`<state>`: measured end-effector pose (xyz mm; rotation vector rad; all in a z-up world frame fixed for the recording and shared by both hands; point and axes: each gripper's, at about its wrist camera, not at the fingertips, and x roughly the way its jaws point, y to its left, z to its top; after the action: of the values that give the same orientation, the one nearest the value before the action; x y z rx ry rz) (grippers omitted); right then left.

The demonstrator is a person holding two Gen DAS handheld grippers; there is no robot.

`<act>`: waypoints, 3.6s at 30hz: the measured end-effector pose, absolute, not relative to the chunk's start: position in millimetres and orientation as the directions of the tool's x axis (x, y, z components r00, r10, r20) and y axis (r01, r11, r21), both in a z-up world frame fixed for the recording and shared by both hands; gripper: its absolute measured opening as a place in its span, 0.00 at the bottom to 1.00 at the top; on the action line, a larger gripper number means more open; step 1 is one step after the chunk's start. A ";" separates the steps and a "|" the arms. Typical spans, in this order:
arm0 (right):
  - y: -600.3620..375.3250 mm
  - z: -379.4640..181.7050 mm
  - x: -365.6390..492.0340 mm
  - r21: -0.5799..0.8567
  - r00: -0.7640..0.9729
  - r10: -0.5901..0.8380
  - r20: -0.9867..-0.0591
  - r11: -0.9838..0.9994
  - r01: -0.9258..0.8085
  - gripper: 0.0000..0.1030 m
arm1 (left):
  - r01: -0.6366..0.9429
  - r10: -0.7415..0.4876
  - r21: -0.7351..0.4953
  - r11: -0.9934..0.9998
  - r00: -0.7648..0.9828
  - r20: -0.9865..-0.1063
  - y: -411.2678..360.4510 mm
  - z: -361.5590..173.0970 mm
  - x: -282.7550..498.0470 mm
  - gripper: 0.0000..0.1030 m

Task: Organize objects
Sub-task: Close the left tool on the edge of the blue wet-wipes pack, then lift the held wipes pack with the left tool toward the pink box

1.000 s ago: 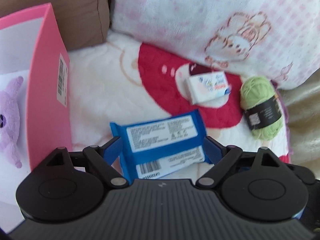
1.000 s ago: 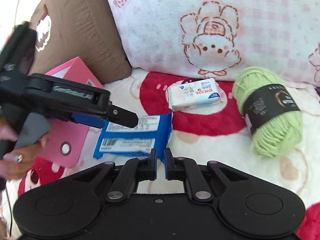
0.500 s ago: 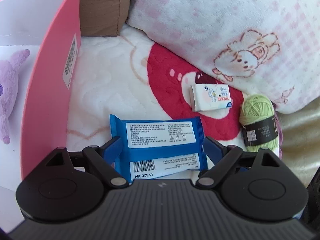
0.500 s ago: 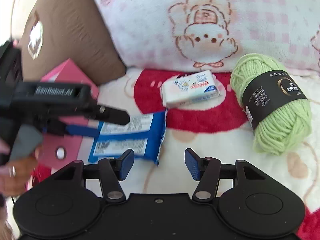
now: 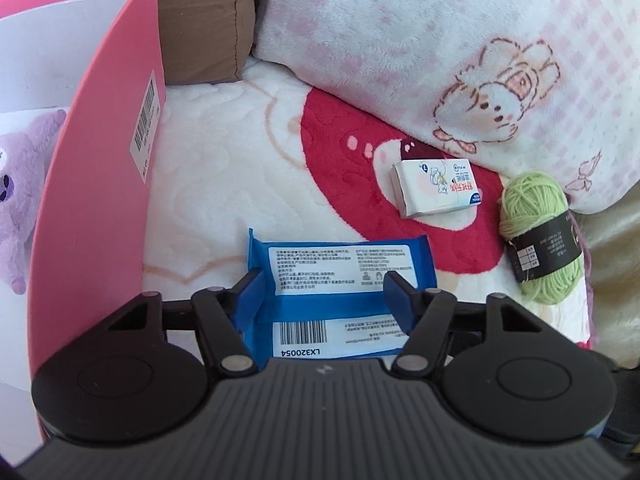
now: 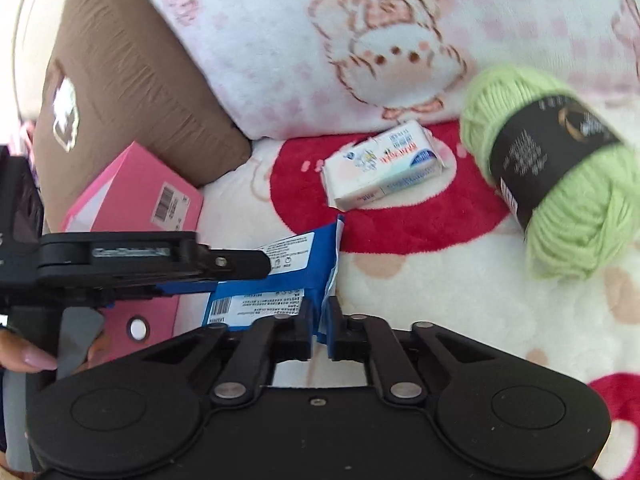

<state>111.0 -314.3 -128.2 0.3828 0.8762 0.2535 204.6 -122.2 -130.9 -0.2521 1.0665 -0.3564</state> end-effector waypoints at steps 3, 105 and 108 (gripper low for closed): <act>-309.8 -112.3 102.2 0.394 0.609 0.371 -0.702 0.913 -0.102 0.02 | 0.183 -0.420 -0.378 0.907 0.420 -0.805 -126.8 -129.7 200.8 0.58; -182.3 -5.8 11.5 0.250 0.545 0.355 -0.760 0.933 -0.259 0.61 | 0.316 -0.428 -0.307 0.898 0.462 -0.776 -37.7 -1.4 59.1 0.41; -174.1 1.5 5.7 0.259 0.542 0.372 -0.753 0.926 -0.275 0.63 | 0.308 -0.435 -0.320 0.896 0.464 -0.772 -25.3 5.3 52.5 0.41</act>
<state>5.7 -174.1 1.5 0.1147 0.9205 0.3856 52.5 -25.3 5.3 -0.1420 0.9887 -0.4582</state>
